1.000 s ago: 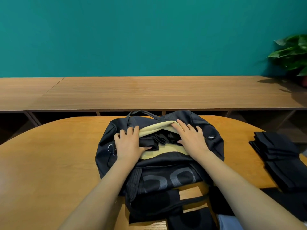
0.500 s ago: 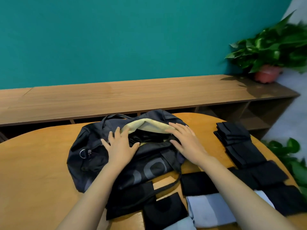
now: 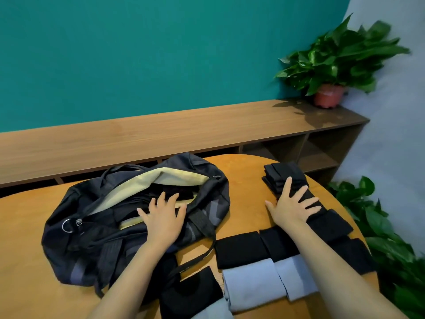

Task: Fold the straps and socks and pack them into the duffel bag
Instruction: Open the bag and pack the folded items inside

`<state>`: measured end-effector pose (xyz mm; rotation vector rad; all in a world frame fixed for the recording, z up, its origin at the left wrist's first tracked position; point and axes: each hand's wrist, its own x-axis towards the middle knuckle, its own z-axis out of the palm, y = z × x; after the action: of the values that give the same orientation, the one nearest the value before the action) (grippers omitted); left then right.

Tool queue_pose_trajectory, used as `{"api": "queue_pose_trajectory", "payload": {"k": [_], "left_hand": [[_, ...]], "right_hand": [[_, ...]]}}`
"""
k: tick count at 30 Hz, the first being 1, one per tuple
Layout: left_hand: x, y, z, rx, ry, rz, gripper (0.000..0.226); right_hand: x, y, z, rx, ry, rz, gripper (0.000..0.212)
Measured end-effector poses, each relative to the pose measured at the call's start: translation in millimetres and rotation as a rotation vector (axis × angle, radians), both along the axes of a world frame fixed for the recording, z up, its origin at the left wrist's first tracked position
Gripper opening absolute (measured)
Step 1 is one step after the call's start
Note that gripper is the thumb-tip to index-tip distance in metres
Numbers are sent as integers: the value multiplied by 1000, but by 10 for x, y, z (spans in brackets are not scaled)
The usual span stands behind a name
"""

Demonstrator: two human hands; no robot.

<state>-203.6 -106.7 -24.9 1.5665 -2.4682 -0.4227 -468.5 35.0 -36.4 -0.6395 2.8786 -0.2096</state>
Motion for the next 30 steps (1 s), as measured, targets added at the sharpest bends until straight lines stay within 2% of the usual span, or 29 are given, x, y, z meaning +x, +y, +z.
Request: {"api": "queue_pose_trajectory", "payload": {"k": [3,7,9,12,16,18,20,24,27,30], "left_hand": [[-10,10,-10,4,-1,4,50],[-9,19,7,30,1,10,49],[20,15,25,48,11,-7,50],[135,-23,50,90,69,-59,50],[358,-92,75,52,173,-124,42],[462,-115,94,42,187,-137,37],[588,-134,130,38,168,-139,37],[918,-162,217,-33,66,-125,41],[1166,-161,263,-70,-66,-91,49],[1297,-119,256,-25,-171,-108,50]], "right_hand": [[150,-69,27,-35,-48,-11,109],[487,-283,170,-126,-239,18,109],[560,-356,261,-147,-347,81,105],[451,-332,450,-148,-431,285,99],[194,-263,533,22,-294,633,89],[148,-277,504,106,-322,735,88],[151,-334,499,210,-335,762,86],[183,-461,529,425,-153,776,74],[207,-497,474,417,-171,740,63],[227,-471,469,353,-200,684,52]]}}
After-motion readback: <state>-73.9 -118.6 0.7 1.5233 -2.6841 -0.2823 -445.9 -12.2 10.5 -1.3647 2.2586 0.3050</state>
